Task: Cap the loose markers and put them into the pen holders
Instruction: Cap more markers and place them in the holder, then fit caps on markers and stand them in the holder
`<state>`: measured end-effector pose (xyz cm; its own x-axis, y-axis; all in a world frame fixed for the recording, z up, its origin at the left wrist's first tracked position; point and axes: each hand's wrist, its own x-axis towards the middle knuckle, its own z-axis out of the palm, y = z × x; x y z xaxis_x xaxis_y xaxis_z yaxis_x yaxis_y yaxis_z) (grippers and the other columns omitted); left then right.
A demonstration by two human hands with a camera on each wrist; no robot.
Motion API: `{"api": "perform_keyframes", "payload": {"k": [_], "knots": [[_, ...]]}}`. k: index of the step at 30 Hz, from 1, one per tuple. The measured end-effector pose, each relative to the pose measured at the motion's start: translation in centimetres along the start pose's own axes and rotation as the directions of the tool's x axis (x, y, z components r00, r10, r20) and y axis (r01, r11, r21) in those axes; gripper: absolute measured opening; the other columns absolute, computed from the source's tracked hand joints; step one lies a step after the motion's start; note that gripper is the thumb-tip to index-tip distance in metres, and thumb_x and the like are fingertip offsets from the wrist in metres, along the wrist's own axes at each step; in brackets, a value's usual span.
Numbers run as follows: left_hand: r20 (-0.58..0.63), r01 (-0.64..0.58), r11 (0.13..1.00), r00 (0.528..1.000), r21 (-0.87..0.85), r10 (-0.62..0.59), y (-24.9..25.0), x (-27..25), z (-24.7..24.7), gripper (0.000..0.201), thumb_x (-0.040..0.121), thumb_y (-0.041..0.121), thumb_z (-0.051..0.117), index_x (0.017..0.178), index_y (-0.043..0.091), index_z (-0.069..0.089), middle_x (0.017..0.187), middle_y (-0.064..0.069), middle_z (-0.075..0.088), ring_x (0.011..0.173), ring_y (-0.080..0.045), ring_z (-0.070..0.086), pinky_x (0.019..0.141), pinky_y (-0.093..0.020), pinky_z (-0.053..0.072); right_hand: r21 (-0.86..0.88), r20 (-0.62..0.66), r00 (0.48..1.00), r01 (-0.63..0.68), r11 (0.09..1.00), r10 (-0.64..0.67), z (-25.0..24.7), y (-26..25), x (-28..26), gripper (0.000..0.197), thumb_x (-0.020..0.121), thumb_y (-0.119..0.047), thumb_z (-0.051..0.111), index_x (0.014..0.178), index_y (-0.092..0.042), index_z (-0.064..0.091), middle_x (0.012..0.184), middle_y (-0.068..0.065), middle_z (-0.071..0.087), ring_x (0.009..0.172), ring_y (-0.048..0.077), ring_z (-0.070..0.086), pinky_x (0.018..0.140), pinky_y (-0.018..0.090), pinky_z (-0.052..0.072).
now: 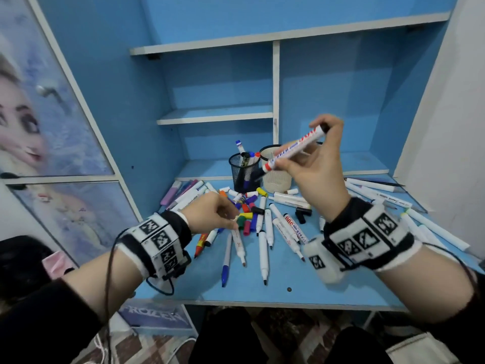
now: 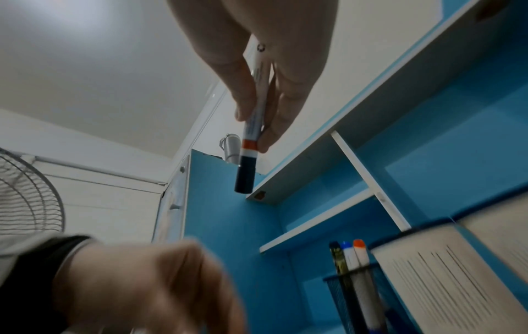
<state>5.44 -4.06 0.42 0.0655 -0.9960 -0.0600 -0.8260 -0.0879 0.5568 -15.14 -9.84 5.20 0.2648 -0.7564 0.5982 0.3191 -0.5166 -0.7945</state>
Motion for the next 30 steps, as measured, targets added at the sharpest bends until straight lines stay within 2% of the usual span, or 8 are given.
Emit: {"api": "perform_keyframes", "payload": {"k": [4, 6, 10, 14, 20, 25, 27, 30], "knots": [[0.079, 0.103, 0.953, 0.988, 0.285, -0.130, -1.0, 1.1, 1.0, 0.025, 0.082, 0.026, 0.070, 0.102, 0.012, 0.069, 0.080, 0.004, 0.060, 0.072, -0.011, 0.054, 0.069, -0.021, 0.044, -0.105, 0.023, 0.998, 0.061, 0.993, -0.059, 1.1, 0.6, 3.6, 0.063, 0.077, 0.017, 0.060, 0.100, -0.033, 0.031, 0.082, 0.009, 0.056, 0.078, 0.021, 0.067, 0.075, 0.042, 0.059], [0.106, 0.154, 0.949, 0.976, 0.275, -0.189, -0.9, 1.4, 1.6, 0.024, 0.083, 0.026, 0.069, 0.101, 0.010, 0.070, 0.075, 0.000, 0.064, 0.060, -0.009, 0.056, 0.069, -0.023, 0.051, -0.158, 0.041, 0.996, 0.084, 0.984, -0.079, 1.7, 1.2, 5.2, 0.054, 0.084, 0.013, 0.055, 0.100, -0.034, 0.032, 0.081, 0.003, 0.055, 0.078, 0.019, 0.067, 0.076, 0.039, 0.059], [0.167, 0.187, 0.948, 0.958, 0.258, -0.234, -0.1, 1.6, 2.5, 0.016, 0.082, 0.014, 0.065, 0.094, 0.005, 0.071, 0.059, 0.001, 0.061, 0.046, -0.006, 0.052, 0.052, -0.019, 0.049, -0.287, 0.073, 0.997, 0.045, 0.957, -0.025, 2.8, 3.6, 8.0, 0.051, 0.088, 0.006, 0.050, 0.102, -0.041, 0.035, 0.091, 0.024, 0.056, 0.084, 0.033, 0.064, 0.074, 0.046, 0.058], [0.162, 0.217, 0.943, 0.951, 0.252, -0.262, -0.1, 1.6, 3.0, 0.016, 0.081, 0.010, 0.065, 0.095, 0.004, 0.069, 0.056, 0.001, 0.056, 0.046, -0.008, 0.051, 0.054, -0.021, 0.050, -0.346, 0.078, 0.997, 0.025, 0.938, 0.002, 3.6, 5.8, 9.5, 0.046, 0.088, 0.007, 0.050, 0.107, -0.032, 0.035, 0.075, 0.001, 0.051, 0.071, 0.019, 0.064, 0.075, 0.047, 0.057], [0.089, 0.293, 0.924, 0.942, 0.247, -0.322, -0.6, 0.8, 3.6, 0.009, 0.079, 0.008, 0.064, 0.083, 0.010, 0.056, 0.064, 0.000, 0.055, 0.050, -0.009, 0.052, 0.043, -0.018, 0.045, -0.415, 0.086, 0.996, 0.012, 0.910, 0.026, 4.7, 8.8, 10.8, 0.039, 0.087, 0.003, 0.053, 0.108, -0.027, 0.039, 0.080, -0.002, 0.048, 0.073, 0.025, 0.060, 0.077, 0.048, 0.056], [0.028, 0.329, 0.930, 0.944, -0.161, -0.329, -1.3, -0.5, 3.1, 0.037, 0.082, 0.005, 0.062, 0.115, 0.011, 0.047, 0.096, -0.010, 0.062, 0.060, -0.016, 0.063, 0.046, -0.022, 0.050, -0.511, 0.123, 0.992, 0.044, 0.858, 0.023, 5.0, 10.8, 11.2, 0.039, 0.088, 0.003, 0.052, 0.121, -0.016, 0.043, 0.080, -0.005, 0.047, 0.066, 0.005, 0.054, 0.074, 0.034, 0.051], [-0.031, 0.286, 0.889, 0.948, -0.357, -0.318, -1.8, -1.4, 3.2, 0.032, 0.085, 0.003, 0.060, 0.114, 0.013, 0.051, 0.079, -0.007, 0.062, 0.052, -0.011, 0.062, 0.039, -0.016, 0.045, -0.534, 0.118, 0.992, 0.035, 0.845, 0.034, 5.1, 11.4, 11.4, 0.044, 0.088, 0.004, 0.051, 0.125, -0.017, 0.040, 0.083, 0.002, 0.050, 0.074, 0.017, 0.058, 0.077, 0.039, 0.053], [-0.127, 0.181, 0.748, 0.934, -0.638, -0.334, -2.6, -2.5, 4.3, 0.025, 0.085, -0.003, 0.061, 0.108, 0.008, 0.056, 0.053, 0.001, 0.057, 0.047, -0.010, 0.061, 0.055, -0.023, 0.057, -0.546, 0.094, 0.995, 0.019, 0.838, 0.039, 5.1, 12.1, 11.4, 0.054, 0.086, 0.005, 0.051, 0.131, -0.018, 0.031, 0.088, 0.013, 0.054, 0.081, 0.031, 0.061, 0.078, 0.046, 0.053]]}}
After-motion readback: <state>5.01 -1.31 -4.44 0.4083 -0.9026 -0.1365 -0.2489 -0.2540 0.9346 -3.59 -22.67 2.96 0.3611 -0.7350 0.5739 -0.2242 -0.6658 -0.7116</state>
